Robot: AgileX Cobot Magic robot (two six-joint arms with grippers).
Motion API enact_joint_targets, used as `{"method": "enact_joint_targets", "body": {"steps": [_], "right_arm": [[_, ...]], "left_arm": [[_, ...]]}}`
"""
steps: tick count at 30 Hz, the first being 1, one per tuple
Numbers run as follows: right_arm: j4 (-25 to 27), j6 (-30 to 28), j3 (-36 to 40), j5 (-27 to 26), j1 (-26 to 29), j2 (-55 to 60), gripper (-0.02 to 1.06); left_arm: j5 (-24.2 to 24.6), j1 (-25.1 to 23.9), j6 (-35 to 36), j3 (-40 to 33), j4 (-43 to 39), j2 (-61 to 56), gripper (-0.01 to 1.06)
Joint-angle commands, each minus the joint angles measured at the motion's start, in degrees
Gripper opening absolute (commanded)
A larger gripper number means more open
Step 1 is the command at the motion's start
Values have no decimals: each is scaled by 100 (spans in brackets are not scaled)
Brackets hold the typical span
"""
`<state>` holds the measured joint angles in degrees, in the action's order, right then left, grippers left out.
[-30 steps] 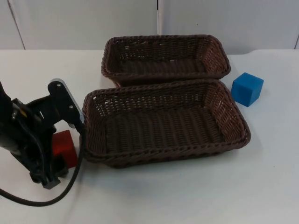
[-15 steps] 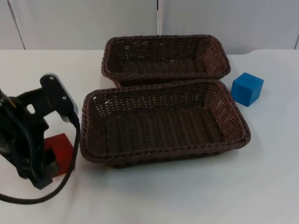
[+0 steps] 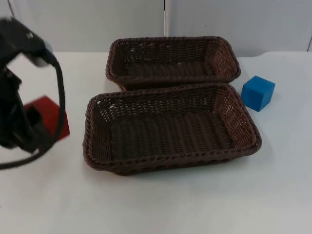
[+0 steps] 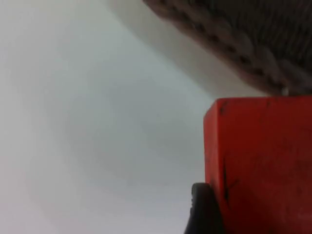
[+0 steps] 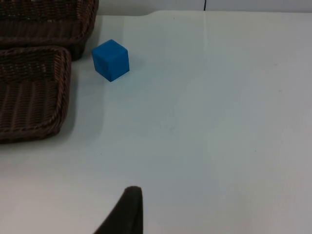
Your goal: Pick up one cube with the left hand and place it into the upper basket. Pick up one cube with the right hand and place it into the lower basket.
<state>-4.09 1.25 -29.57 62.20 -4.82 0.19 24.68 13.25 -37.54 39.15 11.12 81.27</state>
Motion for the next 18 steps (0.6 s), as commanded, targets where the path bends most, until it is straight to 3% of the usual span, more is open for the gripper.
{"method": "enact_joint_targets", "body": {"steps": [1,8,18], "right_arm": [[21,-49,0,-39,33,-19,105],[21,-49,0,-39,33,-19,105],[21,-49,0,-39,33,-19,105]], "left_arm": [[-16,37,191,16,53,-328,0],[-242,37,512,16,66,-1046,0],[-390,37,978,16,539,-1097,0]]}}
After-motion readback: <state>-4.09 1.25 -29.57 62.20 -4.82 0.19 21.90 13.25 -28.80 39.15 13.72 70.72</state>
